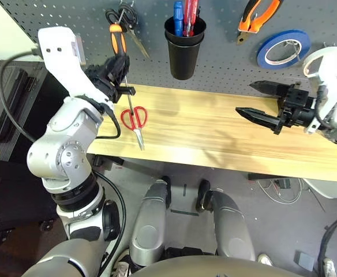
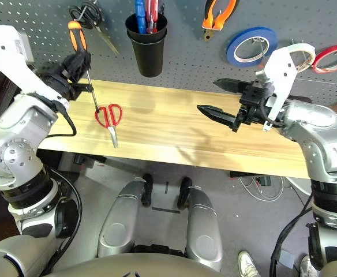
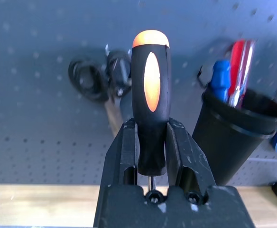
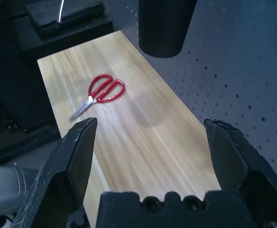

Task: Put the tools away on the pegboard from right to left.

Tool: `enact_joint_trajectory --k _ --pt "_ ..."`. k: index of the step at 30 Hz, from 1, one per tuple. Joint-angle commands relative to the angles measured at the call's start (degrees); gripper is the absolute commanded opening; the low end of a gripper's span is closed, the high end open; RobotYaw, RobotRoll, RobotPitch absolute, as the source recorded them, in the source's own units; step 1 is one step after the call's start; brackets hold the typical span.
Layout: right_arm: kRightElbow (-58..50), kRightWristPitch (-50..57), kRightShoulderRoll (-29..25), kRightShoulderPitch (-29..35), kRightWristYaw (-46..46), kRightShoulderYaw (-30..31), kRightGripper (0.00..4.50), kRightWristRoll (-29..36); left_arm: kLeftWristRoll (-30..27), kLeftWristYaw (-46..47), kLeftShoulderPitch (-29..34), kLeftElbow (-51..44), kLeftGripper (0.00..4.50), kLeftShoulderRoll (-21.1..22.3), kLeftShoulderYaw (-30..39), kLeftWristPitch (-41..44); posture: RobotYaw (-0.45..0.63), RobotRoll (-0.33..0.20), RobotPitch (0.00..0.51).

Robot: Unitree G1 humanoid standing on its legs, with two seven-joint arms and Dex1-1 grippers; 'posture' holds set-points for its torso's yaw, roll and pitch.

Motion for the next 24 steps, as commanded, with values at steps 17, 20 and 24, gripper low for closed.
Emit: enact_joint_trajectory --k 17,20,24 --pt "-2.36 -12.5 6.46 5.98 -2.07 -4.2 4.5 0.82 -7.53 7.95 -14.78 6.1 0.69 -2.37 3.87 -4.17 0.08 0.0 0.251" --pt "-2.06 -13.43 6.77 6.17 -2.47 -4.26 4.5 0.75 -7.09 9.37 -16.75 8.65 0.69 -3.78 3.23 -7.52 0.07 0.0 0.253" --pt "-1.53 -13.61 7.2 5.46 -3.63 -4.48 4.5 1.26 -6.14 10.54 -18.17 12.24 0.69 -5.8 1.6 -12.5 0.07 0.0 0.255"
